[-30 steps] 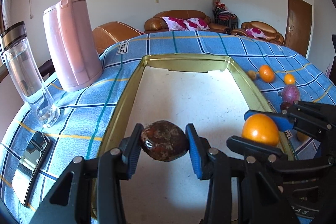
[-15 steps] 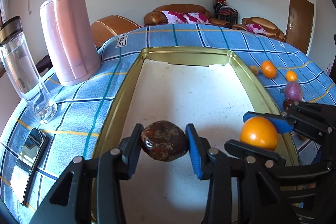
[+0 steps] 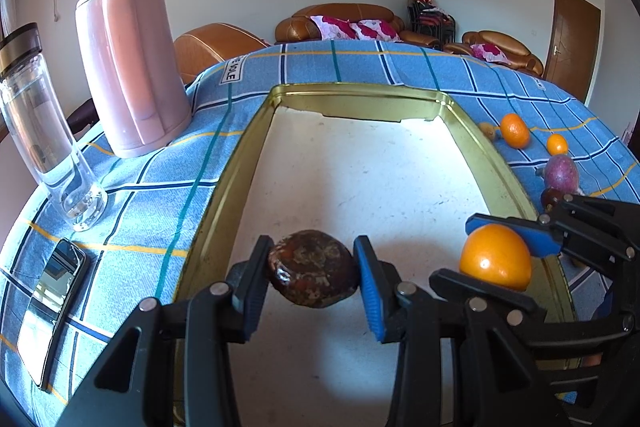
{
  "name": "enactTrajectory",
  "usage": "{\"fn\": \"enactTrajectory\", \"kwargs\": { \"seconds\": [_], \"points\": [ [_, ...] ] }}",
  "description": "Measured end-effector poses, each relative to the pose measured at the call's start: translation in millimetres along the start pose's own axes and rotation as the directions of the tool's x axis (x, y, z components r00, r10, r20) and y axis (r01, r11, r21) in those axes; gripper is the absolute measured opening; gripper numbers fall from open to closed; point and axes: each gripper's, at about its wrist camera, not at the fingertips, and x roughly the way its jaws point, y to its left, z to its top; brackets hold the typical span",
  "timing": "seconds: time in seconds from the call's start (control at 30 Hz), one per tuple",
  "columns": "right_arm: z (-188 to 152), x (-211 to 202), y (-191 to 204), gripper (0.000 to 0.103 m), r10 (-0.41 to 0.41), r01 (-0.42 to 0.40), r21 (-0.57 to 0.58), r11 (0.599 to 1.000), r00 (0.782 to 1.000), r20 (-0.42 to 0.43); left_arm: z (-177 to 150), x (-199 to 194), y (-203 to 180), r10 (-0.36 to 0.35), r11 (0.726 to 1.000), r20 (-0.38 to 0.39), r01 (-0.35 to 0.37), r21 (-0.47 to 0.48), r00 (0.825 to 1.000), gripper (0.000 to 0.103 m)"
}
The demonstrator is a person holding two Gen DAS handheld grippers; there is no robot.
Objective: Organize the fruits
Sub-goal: 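Carry the brown fruit and the orange over the gold tin tray with both tools, then open both tools to drop the brown fruit and orange into the tray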
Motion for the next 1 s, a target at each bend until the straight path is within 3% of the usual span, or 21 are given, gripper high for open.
{"fn": "enactTrajectory", "kwargs": {
  "seconds": [0.53, 1.0],
  "points": [
    [0.1, -2.7, 1.5, 0.039, 0.001, -0.001, -0.003, 1.000, 1.000, 0.019, -0.9, -5.5, 0.0, 0.005, 1.000, 0.030, -0.005, 0.002, 1.000, 0.044],
    [-0.8, -5.5, -2.6, 0.047, -0.002, 0.001, 0.014, 1.000, 0.999, 0.032, -1.1, -10.0, 6.9, 0.022, 0.999, 0.049, -0.020, -0.030, 0.999, 0.061]
  ]
}}
